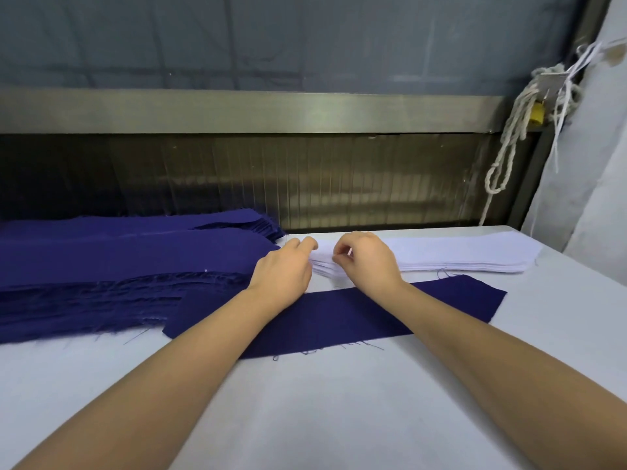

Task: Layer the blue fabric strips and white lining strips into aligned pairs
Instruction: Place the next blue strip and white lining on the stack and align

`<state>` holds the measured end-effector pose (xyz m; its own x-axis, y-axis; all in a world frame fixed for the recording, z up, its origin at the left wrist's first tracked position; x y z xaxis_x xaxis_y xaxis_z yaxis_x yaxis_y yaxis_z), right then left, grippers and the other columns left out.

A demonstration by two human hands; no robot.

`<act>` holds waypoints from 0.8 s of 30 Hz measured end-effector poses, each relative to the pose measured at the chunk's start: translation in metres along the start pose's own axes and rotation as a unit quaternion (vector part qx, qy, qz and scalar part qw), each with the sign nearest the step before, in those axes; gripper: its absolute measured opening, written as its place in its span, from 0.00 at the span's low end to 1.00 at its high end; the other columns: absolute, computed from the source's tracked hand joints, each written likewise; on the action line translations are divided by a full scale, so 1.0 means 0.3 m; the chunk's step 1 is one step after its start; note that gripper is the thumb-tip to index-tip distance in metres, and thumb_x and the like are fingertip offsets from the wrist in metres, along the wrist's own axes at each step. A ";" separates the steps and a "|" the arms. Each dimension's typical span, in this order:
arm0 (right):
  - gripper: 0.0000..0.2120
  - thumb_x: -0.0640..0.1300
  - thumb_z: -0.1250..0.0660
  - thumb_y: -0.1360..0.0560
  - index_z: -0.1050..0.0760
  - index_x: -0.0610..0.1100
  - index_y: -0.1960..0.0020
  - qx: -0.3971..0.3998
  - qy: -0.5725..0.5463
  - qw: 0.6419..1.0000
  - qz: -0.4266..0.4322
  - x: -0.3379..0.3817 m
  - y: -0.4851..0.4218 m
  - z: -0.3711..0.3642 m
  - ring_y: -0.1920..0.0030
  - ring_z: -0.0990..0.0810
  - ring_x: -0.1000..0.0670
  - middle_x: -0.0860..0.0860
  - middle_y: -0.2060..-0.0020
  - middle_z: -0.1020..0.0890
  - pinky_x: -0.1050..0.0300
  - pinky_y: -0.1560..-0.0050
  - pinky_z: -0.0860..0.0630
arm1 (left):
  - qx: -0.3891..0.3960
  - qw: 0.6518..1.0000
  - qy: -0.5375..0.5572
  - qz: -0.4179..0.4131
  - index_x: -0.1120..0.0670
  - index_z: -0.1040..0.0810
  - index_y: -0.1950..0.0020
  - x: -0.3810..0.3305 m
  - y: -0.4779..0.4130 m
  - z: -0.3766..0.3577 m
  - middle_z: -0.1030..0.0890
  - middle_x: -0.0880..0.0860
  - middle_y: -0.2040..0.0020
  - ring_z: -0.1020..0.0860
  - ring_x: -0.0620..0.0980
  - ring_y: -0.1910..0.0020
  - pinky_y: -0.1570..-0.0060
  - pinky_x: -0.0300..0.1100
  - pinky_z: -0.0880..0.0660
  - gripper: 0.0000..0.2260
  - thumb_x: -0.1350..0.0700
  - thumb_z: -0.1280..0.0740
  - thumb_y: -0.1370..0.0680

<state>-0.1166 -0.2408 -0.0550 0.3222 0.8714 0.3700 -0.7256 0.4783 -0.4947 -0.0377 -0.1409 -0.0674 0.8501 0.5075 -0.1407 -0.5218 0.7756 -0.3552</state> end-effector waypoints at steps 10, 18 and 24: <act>0.04 0.39 0.35 0.24 0.21 0.44 0.55 -0.055 -0.176 0.981 -0.051 -0.051 0.021 -0.011 0.59 0.27 0.53 0.53 0.58 0.22 0.60 0.56 0.31 | -0.049 0.982 0.182 0.021 0.45 0.31 0.33 -0.037 -0.052 0.020 0.23 0.48 0.45 0.25 0.50 0.49 0.49 0.49 0.26 0.15 0.55 0.43 0.19; 0.04 0.37 0.33 0.26 0.22 0.44 0.58 -0.069 -0.183 0.979 -0.055 -0.062 0.018 -0.007 0.58 0.27 0.52 0.55 0.60 0.23 0.60 0.55 0.30 | -0.051 0.976 0.208 0.027 0.45 0.29 0.34 -0.022 -0.041 0.006 0.23 0.48 0.41 0.25 0.50 0.45 0.45 0.49 0.27 0.15 0.52 0.44 0.19; 0.09 0.40 0.31 0.27 0.28 0.49 0.63 -0.093 -0.273 0.952 -0.100 -0.098 0.018 -0.003 0.66 0.28 0.58 0.57 0.67 0.24 0.70 0.64 0.32 | -0.046 0.963 0.264 0.032 0.45 0.28 0.34 -0.008 -0.031 0.003 0.23 0.47 0.46 0.25 0.48 0.45 0.44 0.46 0.28 0.15 0.52 0.43 0.19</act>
<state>-0.1296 -0.2638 -0.0693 0.0416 0.5977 0.8006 -0.5464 0.6845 -0.4826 -0.0349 -0.1490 -0.0629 0.7467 0.2738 -0.6062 -0.5872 0.6995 -0.4073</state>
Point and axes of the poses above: each hand's wrist, its own y-axis away from the middle knuckle, its own z-axis out of the back of the hand, x = y × z, the point moved 8 cm from there along -y, towards the middle knuckle
